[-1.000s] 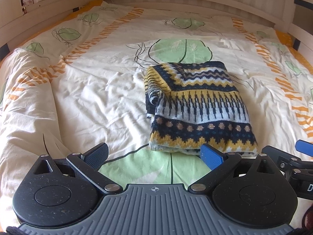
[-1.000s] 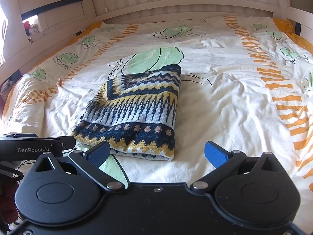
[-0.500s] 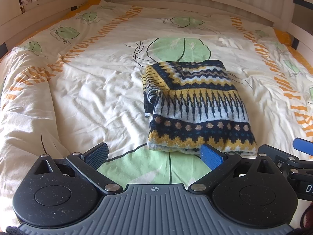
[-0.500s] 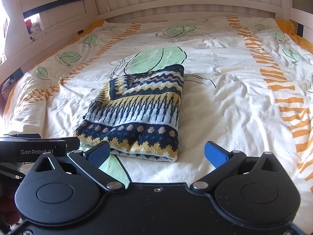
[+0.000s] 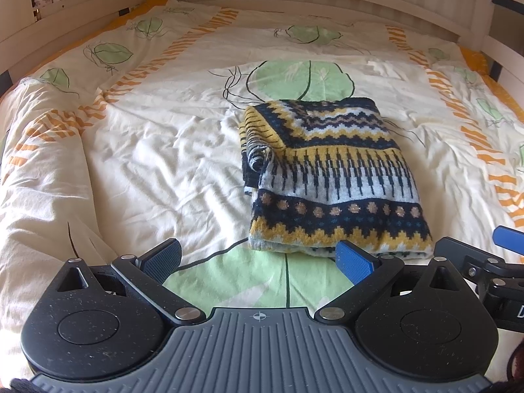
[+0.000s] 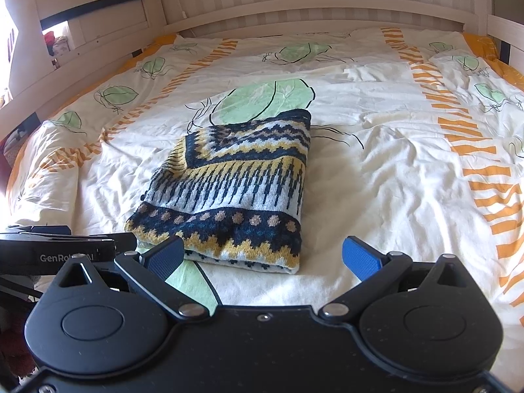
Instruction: Fold small clothes
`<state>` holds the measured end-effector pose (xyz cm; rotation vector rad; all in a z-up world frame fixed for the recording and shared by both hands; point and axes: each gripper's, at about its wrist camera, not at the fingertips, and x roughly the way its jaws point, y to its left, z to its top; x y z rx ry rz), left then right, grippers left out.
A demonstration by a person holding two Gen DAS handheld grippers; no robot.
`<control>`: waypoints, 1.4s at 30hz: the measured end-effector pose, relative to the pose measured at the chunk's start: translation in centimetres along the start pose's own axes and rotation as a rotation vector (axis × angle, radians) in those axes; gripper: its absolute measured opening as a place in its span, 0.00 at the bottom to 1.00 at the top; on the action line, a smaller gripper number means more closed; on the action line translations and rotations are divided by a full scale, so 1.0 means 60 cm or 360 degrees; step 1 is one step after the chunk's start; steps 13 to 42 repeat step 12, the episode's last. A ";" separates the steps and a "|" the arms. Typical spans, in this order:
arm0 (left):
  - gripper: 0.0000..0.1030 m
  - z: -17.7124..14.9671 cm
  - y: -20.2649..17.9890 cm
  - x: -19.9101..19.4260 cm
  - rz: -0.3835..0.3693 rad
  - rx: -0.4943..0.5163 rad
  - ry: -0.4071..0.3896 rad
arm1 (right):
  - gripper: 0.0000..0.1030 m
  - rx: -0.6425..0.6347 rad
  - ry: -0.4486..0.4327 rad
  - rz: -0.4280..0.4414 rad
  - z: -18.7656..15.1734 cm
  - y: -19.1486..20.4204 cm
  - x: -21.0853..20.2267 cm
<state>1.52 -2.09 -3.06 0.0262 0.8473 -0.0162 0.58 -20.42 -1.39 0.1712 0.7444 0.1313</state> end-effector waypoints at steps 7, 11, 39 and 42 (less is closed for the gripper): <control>0.98 -0.002 0.001 0.004 -0.0003 -0.0003 0.0006 | 0.99 0.0000 0.0001 0.0004 0.001 0.000 0.002; 0.98 -0.005 0.005 0.008 -0.0006 -0.0009 0.0016 | 0.99 0.0002 0.0008 0.0005 0.002 0.001 0.005; 0.98 -0.005 0.005 0.009 -0.0008 -0.0008 0.0017 | 0.99 0.0005 0.0011 0.0006 0.002 0.001 0.006; 0.98 -0.005 0.005 0.009 -0.0008 -0.0008 0.0017 | 0.99 0.0005 0.0011 0.0006 0.002 0.001 0.006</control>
